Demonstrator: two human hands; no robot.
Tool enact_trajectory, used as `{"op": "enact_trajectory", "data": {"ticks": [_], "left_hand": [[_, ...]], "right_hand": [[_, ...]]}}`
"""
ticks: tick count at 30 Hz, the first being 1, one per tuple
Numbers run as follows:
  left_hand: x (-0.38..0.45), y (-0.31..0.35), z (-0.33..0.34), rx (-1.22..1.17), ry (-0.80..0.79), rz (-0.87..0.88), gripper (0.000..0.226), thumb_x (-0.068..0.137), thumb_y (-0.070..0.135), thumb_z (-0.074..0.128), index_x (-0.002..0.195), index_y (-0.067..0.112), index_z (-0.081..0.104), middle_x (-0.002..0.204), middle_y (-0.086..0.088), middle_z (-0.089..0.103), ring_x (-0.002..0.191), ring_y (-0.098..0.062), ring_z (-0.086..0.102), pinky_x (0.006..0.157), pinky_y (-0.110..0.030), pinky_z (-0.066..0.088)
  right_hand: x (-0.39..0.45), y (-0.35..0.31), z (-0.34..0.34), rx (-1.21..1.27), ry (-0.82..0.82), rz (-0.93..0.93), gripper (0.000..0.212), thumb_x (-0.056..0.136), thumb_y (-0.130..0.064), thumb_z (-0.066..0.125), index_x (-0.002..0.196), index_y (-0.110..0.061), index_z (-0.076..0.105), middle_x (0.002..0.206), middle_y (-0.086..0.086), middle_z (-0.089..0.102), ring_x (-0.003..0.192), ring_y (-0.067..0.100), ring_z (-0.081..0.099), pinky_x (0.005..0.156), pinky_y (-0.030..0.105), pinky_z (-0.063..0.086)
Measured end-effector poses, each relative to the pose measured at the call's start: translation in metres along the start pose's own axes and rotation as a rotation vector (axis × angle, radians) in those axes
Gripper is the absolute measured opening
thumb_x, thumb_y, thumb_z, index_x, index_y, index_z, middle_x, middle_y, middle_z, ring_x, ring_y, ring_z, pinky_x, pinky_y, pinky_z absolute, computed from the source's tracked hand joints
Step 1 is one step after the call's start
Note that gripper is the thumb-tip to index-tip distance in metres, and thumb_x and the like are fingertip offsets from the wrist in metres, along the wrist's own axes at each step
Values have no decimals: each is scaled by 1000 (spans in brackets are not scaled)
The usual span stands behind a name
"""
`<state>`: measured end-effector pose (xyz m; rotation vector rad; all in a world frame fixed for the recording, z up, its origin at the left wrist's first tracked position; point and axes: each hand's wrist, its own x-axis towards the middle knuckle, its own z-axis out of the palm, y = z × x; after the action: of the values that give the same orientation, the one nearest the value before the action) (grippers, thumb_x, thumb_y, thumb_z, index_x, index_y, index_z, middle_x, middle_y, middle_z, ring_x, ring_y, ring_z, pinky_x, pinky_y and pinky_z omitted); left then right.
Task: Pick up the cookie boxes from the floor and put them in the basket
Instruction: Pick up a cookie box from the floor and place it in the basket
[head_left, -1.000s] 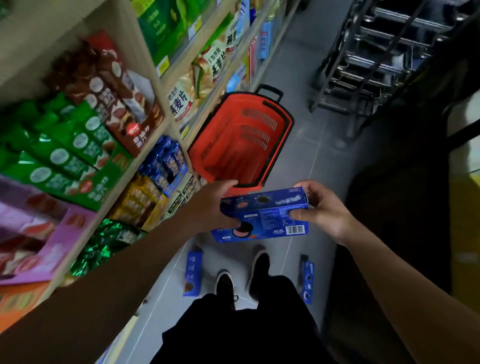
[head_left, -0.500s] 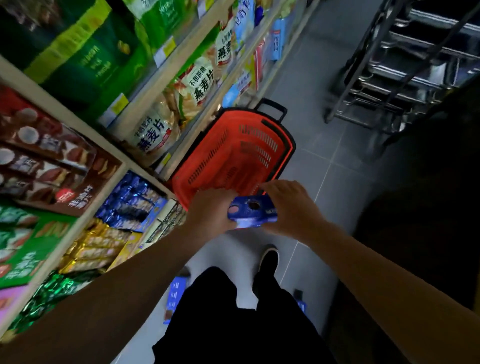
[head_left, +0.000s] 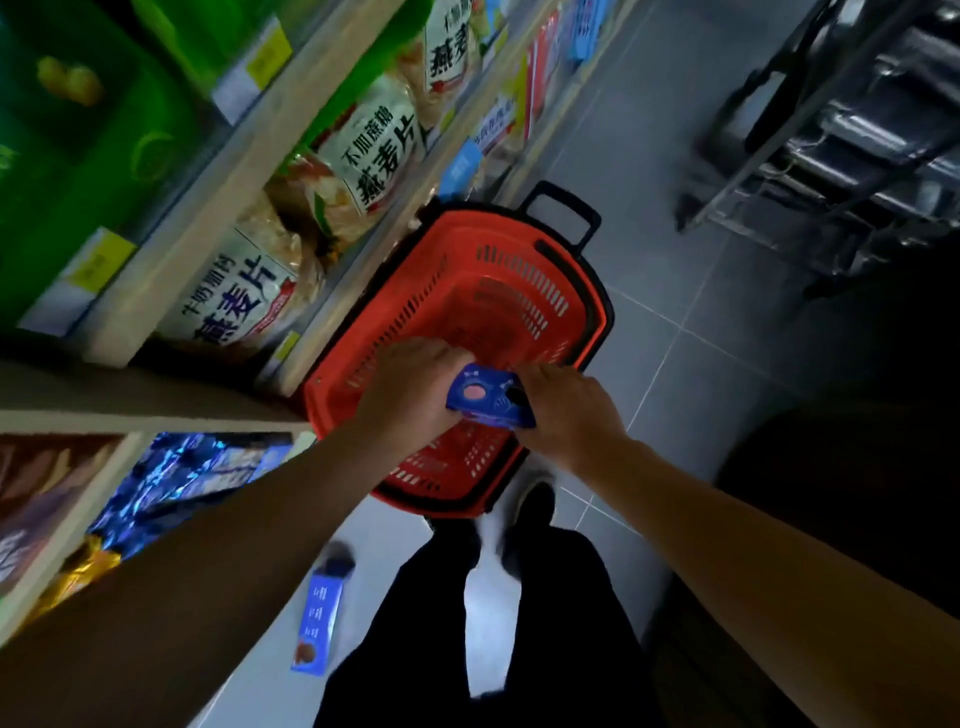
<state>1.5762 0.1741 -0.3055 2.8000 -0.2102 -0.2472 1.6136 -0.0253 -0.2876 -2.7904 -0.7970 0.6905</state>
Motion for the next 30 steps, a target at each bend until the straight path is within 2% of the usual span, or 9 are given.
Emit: {"op": "enact_trajectory", "data": {"ticks": [4, 7, 13, 18, 21, 24, 26, 28, 30], "left_hand": [[53, -34, 29, 28, 12, -43, 52, 63, 20, 79, 112, 18, 64, 102, -3, 65, 97, -28, 57, 85, -41, 44], [90, -60, 66, 69, 27, -75, 54, 62, 21, 78, 113, 20, 64, 104, -4, 62, 100, -30, 55, 85, -42, 44], [162, -109, 167, 107, 10, -136, 55, 64, 19, 74, 117, 20, 62, 110, -10, 60, 108, -36, 53, 92, -48, 45], [206, -139, 250, 112, 73, -185, 50, 72, 24, 59, 121, 20, 62, 129, -13, 55, 124, -37, 46, 100, -49, 39], [222, -157, 300, 35, 115, -259, 59, 72, 30, 50, 130, 18, 55, 144, -16, 42, 131, -41, 39, 106, -52, 36], [225, -165, 350, -315, 193, -474, 72, 74, 37, 49, 140, 8, 44, 145, -19, 41, 133, -35, 40, 111, -47, 34], [225, -162, 376, -792, 246, -679, 70, 80, 37, 59, 140, 4, 41, 132, -13, 53, 120, -25, 52, 99, -42, 45], [229, -159, 390, -1197, 152, -890, 55, 88, 25, 65, 138, 17, 41, 123, -4, 59, 112, -24, 60, 87, -35, 52], [239, -160, 401, -1381, 76, -1018, 40, 93, 19, 62, 128, 26, 44, 115, -2, 63, 103, -27, 66, 71, -29, 56]], "right_hand": [[60, 16, 19, 48, -50, 18, 60, 76, -31, 77, 124, -16, 44, 111, 4, 55, 101, 26, 58, 80, 39, 53], [109, 39, 41, 55, -68, -5, 64, 78, -32, 75, 129, -16, 40, 119, 4, 51, 107, 25, 55, 80, 37, 51], [207, 87, 114, 21, -107, 6, 63, 82, -32, 73, 133, -16, 39, 121, 4, 52, 105, 26, 58, 78, 36, 51], [271, 122, 187, 66, -141, 91, 65, 83, -28, 74, 135, -15, 38, 127, 4, 53, 112, 26, 58, 87, 38, 53], [302, 142, 234, 72, -149, 142, 68, 83, -30, 75, 137, -14, 38, 131, 6, 52, 116, 26, 57, 92, 36, 51], [326, 161, 287, 143, -157, 232, 67, 87, -35, 71, 141, -15, 38, 138, 9, 51, 122, 28, 55, 98, 39, 50], [342, 169, 322, 243, -150, 265, 69, 89, -35, 68, 146, -18, 34, 145, 7, 46, 130, 27, 49, 106, 42, 44], [354, 174, 349, 326, -123, 269, 67, 87, -32, 69, 144, -21, 36, 143, 7, 48, 129, 27, 49, 105, 45, 45], [367, 178, 369, 309, -98, 249, 64, 88, -28, 68, 143, -17, 37, 142, 10, 47, 129, 29, 48, 104, 46, 45]]}}
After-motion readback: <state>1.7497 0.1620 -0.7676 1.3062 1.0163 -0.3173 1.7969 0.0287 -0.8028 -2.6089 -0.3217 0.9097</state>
